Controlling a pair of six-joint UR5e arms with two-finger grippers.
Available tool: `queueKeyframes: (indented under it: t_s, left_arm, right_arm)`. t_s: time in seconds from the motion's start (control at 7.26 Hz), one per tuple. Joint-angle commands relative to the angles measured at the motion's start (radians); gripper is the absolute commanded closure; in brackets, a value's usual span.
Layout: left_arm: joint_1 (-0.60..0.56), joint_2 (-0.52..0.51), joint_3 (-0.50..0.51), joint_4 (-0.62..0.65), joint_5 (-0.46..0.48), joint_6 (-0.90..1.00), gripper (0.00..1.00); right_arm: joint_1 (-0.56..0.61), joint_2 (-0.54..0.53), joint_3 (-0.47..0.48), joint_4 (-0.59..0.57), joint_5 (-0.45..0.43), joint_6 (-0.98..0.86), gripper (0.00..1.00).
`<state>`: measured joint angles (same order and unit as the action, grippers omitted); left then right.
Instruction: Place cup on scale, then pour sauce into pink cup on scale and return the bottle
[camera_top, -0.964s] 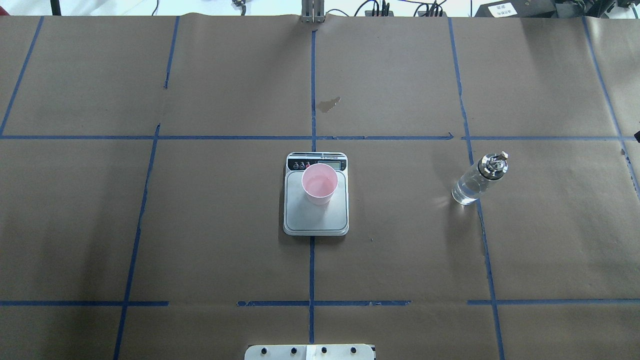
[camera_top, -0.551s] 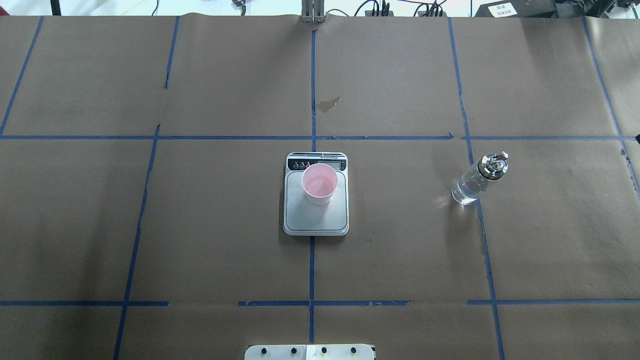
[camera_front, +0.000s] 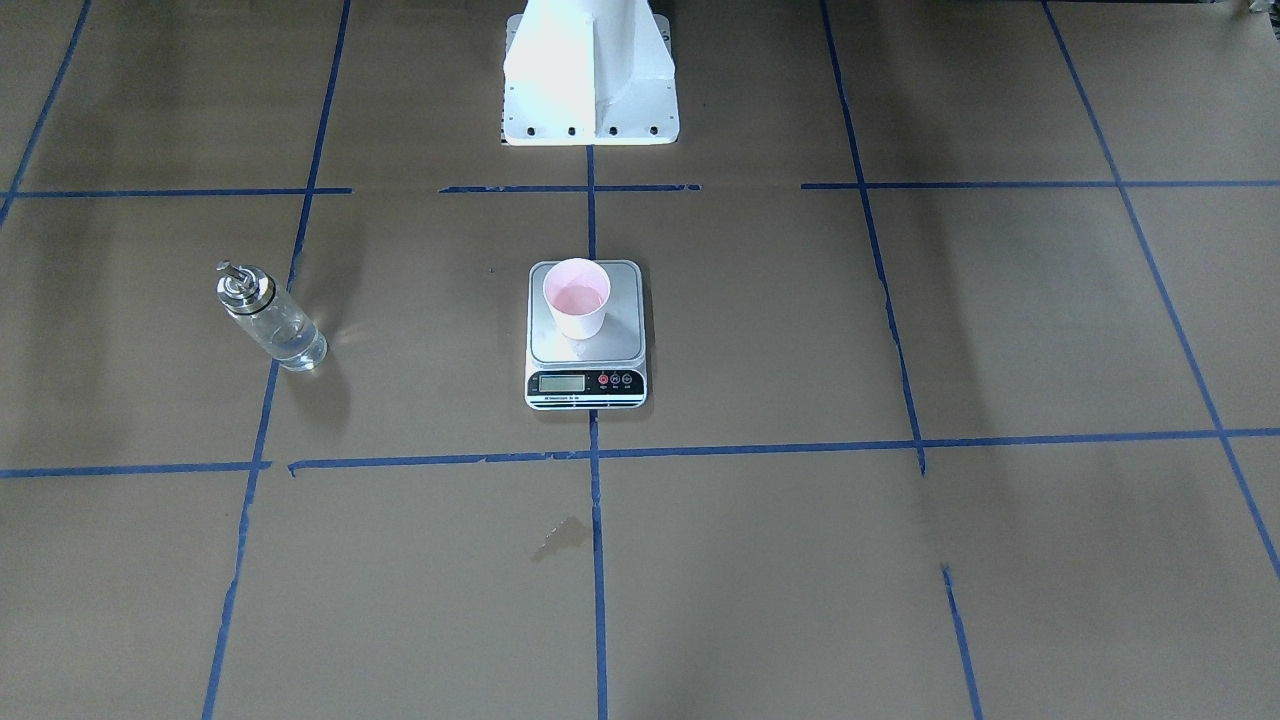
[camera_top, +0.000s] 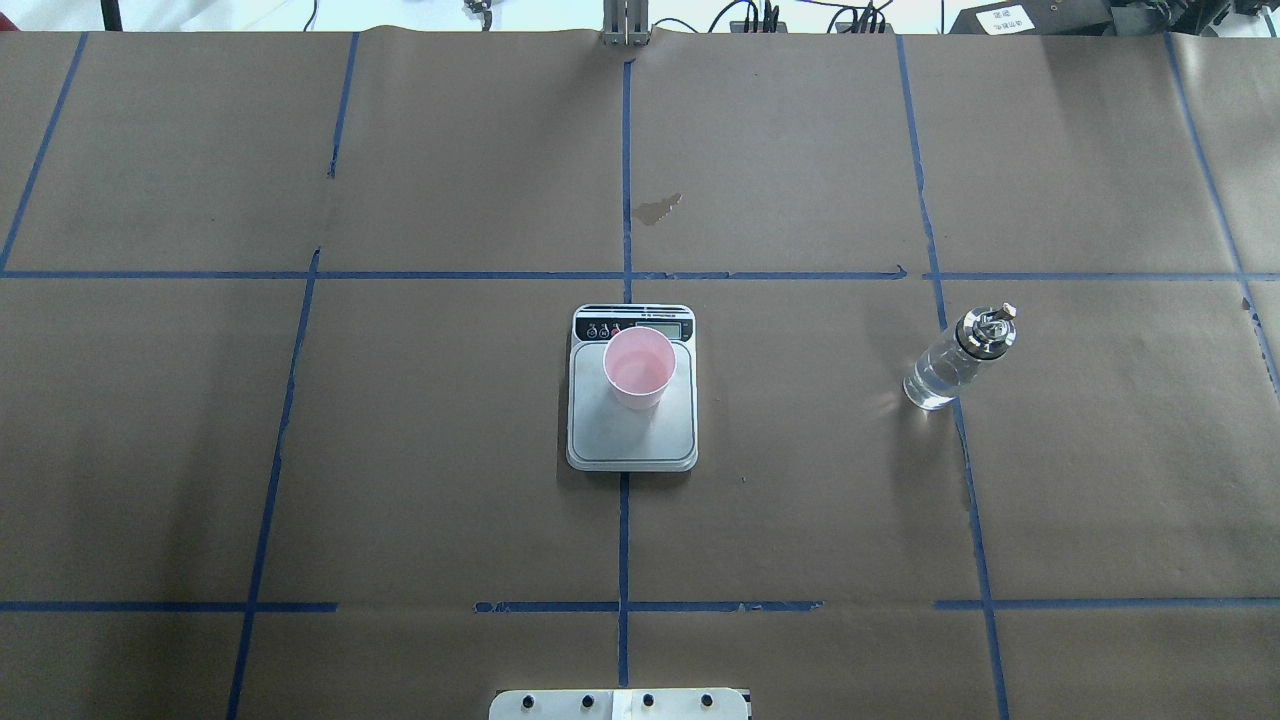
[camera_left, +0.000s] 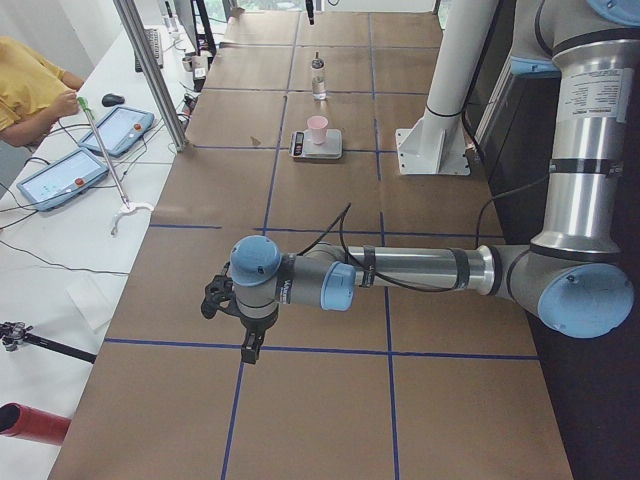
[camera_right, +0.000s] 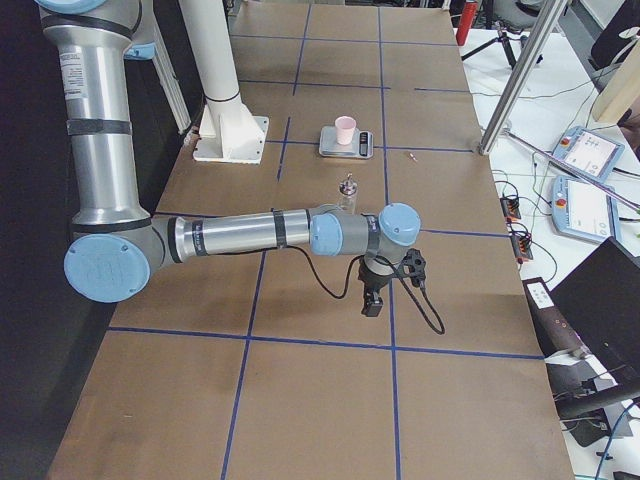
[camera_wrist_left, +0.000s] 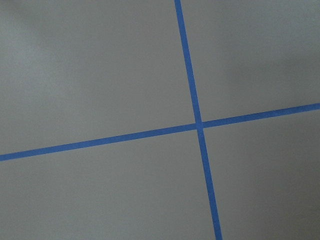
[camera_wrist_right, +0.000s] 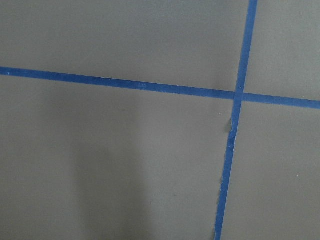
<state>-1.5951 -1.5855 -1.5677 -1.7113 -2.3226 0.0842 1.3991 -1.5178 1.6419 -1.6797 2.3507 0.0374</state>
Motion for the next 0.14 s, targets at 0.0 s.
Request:
queueKeyframes:
  t_s: [0.0]
  left_arm:
    - [0.001, -0.004, -0.011, 0.001, -0.001, 0.000, 0.00]
  right_arm:
    - [0.004, -0.007, 0.006, 0.002, 0.010, -0.001, 0.00]
